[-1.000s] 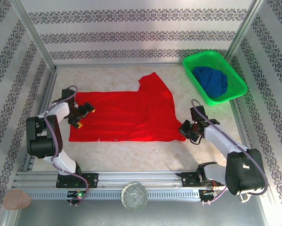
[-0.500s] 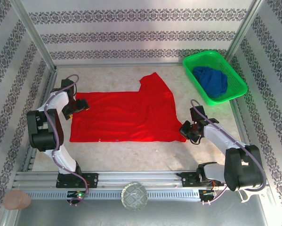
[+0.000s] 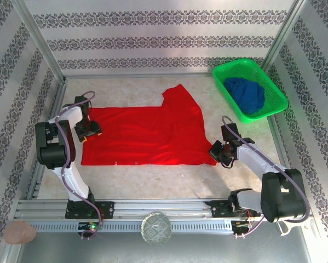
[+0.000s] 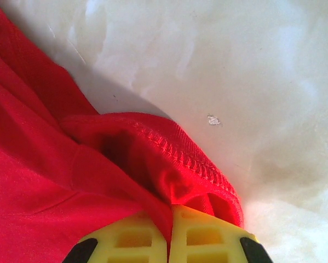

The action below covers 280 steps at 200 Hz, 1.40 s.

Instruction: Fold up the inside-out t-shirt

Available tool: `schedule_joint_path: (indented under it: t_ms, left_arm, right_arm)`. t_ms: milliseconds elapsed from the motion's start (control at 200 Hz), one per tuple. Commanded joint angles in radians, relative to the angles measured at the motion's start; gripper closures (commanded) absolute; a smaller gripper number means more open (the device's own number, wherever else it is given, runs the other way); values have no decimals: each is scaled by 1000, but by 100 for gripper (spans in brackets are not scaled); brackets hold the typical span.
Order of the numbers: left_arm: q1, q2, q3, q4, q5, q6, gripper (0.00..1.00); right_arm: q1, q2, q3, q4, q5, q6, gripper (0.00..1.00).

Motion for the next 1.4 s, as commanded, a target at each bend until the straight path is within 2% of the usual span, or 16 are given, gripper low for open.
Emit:
schedule_joint_path:
  t_ms: [0, 20, 70, 150, 270, 714, 984, 1014, 1094, 1124, 1154, 1279, 1369, 1394]
  left_arm:
    - [-9, 22, 29, 2, -27, 9, 36]
    - [-10, 24, 30, 3, -27, 9, 37]
    - [-10, 29, 31, 4, -28, 12, 48]
    - [-8, 33, 36, 10, -30, 12, 74]
    - [-7, 26, 48, 11, -33, 9, 100]
    - [72, -91, -7, 25, -68, -45, 100]
    - [107, -46, -19, 46, -28, -48, 100]
    - [107, -37, -16, 48, -29, -46, 100]
    - [108, -7, 5, 44, -32, -39, 100]
    - [108, 8, 20, 34, -34, -35, 100]
    - [110, 23, 39, 23, -41, -30, 95]
    - [127, 36, 95, -16, -56, -28, 35]
    - [131, -12, 111, -27, -41, -29, 12]
    - [131, -30, 111, -27, -30, -30, 1]
  right_arm:
    - [-3, -6, -7, -19, 36, 3, 100]
    - [-3, -5, -7, -21, 36, 4, 100]
    - [-3, -3, -4, -22, 39, 1, 100]
    - [-3, -5, -4, -26, 43, 4, 100]
    - [-3, -9, -5, -34, 55, 8, 100]
    - [-9, -2, -8, -41, 80, 19, 100]
    - [-10, 14, -5, -5, 34, 7, 100]
    - [-11, 19, -2, 10, 15, 0, 94]
    - [-10, 30, 21, 38, -34, -33, 57]
    - [-10, 32, 36, 41, -45, -48, 49]
    - [-10, 30, 55, 27, -46, -57, 45]
    - [-19, -33, 142, -61, 11, -89, 43]
    - [-30, -66, 190, -125, 52, -103, 43]
    - [-31, -68, 199, -141, 61, -108, 43]
